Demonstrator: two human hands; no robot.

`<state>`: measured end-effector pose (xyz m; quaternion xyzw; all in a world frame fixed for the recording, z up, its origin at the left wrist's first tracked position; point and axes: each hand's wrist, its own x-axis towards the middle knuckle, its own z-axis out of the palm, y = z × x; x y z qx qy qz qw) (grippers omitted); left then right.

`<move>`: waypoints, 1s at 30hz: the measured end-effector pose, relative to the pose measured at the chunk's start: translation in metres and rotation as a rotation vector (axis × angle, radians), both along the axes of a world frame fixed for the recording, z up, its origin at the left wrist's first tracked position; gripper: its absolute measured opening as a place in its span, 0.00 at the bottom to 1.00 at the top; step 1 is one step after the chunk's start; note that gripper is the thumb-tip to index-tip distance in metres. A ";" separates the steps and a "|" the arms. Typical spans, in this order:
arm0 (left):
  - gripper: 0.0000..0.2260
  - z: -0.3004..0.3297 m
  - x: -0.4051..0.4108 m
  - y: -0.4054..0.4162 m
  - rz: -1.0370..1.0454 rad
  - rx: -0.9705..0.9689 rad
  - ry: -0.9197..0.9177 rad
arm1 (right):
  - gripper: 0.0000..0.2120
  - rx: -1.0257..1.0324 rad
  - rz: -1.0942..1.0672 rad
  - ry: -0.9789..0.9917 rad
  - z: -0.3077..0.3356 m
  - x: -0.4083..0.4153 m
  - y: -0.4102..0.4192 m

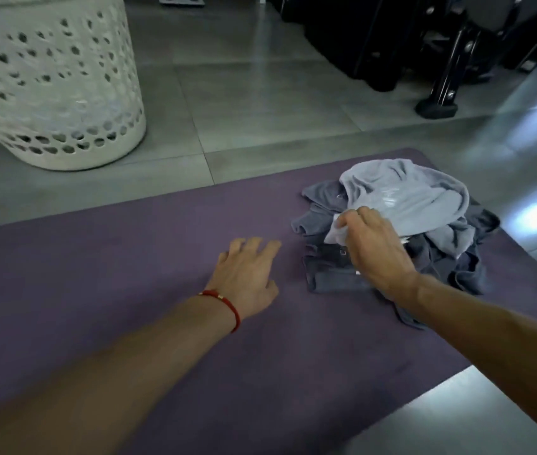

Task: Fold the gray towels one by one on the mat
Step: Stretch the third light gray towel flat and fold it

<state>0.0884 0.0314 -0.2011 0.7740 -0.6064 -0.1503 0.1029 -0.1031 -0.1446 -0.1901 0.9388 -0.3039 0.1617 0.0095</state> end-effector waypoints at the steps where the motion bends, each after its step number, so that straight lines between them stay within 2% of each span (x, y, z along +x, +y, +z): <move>1: 0.33 0.002 0.002 0.005 -0.004 -0.028 0.045 | 0.11 0.029 0.073 -0.048 0.005 0.008 0.024; 4: 0.40 0.009 0.017 0.016 -0.021 -0.106 0.171 | 0.11 0.133 0.264 -0.112 0.017 0.040 0.085; 5: 0.38 0.011 0.025 0.019 -0.045 -0.149 0.226 | 0.11 0.181 0.327 -0.147 0.021 0.050 0.099; 7: 0.24 0.015 0.043 0.025 -0.065 -0.277 0.413 | 0.09 0.334 0.399 -0.251 0.029 0.067 0.119; 9: 0.08 0.023 0.066 0.037 0.007 -0.283 0.506 | 0.07 0.457 0.384 -0.312 0.038 0.075 0.134; 11: 0.03 0.037 0.088 0.053 0.069 -0.227 0.506 | 0.08 0.482 0.368 -0.249 0.041 0.077 0.141; 14: 0.04 0.056 0.114 0.092 0.035 -0.209 0.366 | 0.20 0.452 0.350 0.019 0.034 0.087 0.144; 15: 0.04 0.061 0.122 0.108 0.011 -0.188 0.314 | 0.19 0.415 0.350 0.099 0.030 0.095 0.145; 18: 0.05 0.062 0.153 0.152 0.082 -0.166 0.246 | 0.02 0.408 0.318 0.259 0.029 0.131 0.155; 19: 0.05 0.059 0.169 0.171 0.179 -0.184 0.259 | 0.05 0.450 0.315 0.272 0.032 0.149 0.162; 22: 0.07 0.047 0.199 0.210 0.451 -0.229 0.531 | 0.08 0.592 0.274 0.250 0.054 0.194 0.164; 24: 0.08 0.037 0.208 0.240 0.551 -0.243 0.714 | 0.07 0.536 0.299 0.319 0.066 0.231 0.171; 27: 0.08 0.014 0.207 0.274 0.649 -0.304 0.884 | 0.07 0.571 0.306 0.364 0.078 0.281 0.187; 30: 0.08 -0.010 0.201 0.293 0.843 -0.399 0.943 | 0.06 0.663 0.304 0.208 0.069 0.329 0.206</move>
